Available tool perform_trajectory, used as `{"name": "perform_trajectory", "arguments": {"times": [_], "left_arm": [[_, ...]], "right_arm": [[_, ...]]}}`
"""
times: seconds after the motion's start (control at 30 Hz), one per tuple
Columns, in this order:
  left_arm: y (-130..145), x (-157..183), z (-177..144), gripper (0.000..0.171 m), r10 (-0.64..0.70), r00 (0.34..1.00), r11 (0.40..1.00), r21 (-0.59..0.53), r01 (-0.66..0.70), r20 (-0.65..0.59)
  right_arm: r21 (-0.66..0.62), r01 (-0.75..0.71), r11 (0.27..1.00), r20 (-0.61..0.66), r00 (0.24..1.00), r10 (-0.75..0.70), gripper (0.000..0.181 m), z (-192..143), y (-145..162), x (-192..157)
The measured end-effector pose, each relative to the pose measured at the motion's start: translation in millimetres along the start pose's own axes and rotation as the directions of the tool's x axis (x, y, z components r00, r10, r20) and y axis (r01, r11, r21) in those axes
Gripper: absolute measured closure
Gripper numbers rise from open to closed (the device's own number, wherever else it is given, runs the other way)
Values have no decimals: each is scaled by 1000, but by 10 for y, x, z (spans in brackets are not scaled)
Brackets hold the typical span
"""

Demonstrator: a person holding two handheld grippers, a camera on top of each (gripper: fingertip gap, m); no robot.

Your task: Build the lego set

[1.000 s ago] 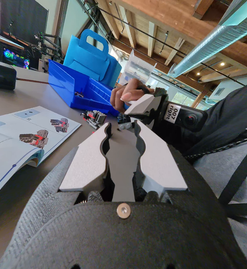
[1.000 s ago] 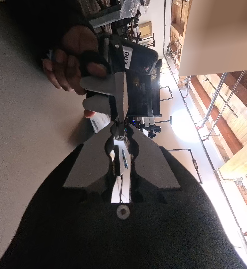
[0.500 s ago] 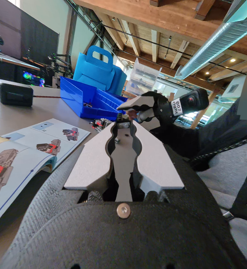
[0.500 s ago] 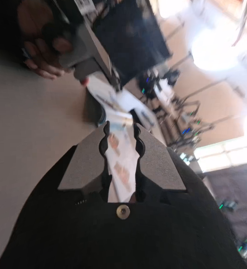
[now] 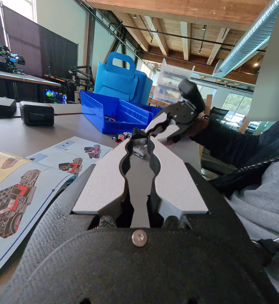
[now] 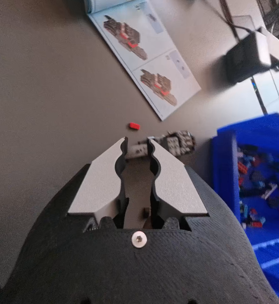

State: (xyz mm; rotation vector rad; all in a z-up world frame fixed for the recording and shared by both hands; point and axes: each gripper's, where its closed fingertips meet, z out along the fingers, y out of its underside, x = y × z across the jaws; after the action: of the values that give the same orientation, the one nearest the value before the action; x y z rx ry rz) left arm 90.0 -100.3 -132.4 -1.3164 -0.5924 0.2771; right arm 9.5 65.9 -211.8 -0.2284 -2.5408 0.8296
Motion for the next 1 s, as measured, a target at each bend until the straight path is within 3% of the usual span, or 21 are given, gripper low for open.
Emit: {"name": "perform_trajectory", "arguments": {"times": [0.13,0.23,0.43,0.53,0.77,1.0], "left_arm": [[1,5,4,154,-2,1000,1000,0,2,-6],[10,39,53,154,6,1000,1000,0,-6,-17],[93,137,225,154,54,998,998,-35,-55,-31],[117,177,280,154,63,997,997,-42,-65,-43],[129,206,327,154,57,997,997,-42,-59,-57],[110,213,313,154,51,997,998,-27,-53,-66]], "right_arm": [[13,-160,987,-101,982,161,157,-503,391,486],[12,-295,956,-142,945,293,158,-790,797,666],[-142,-399,906,-132,915,382,159,-1016,1630,523],[-177,-432,884,-101,902,420,160,-1156,1892,454],[-221,-435,873,-9,896,444,158,-1079,2061,140],[-145,-466,873,-101,885,455,157,-969,1944,397]]}}
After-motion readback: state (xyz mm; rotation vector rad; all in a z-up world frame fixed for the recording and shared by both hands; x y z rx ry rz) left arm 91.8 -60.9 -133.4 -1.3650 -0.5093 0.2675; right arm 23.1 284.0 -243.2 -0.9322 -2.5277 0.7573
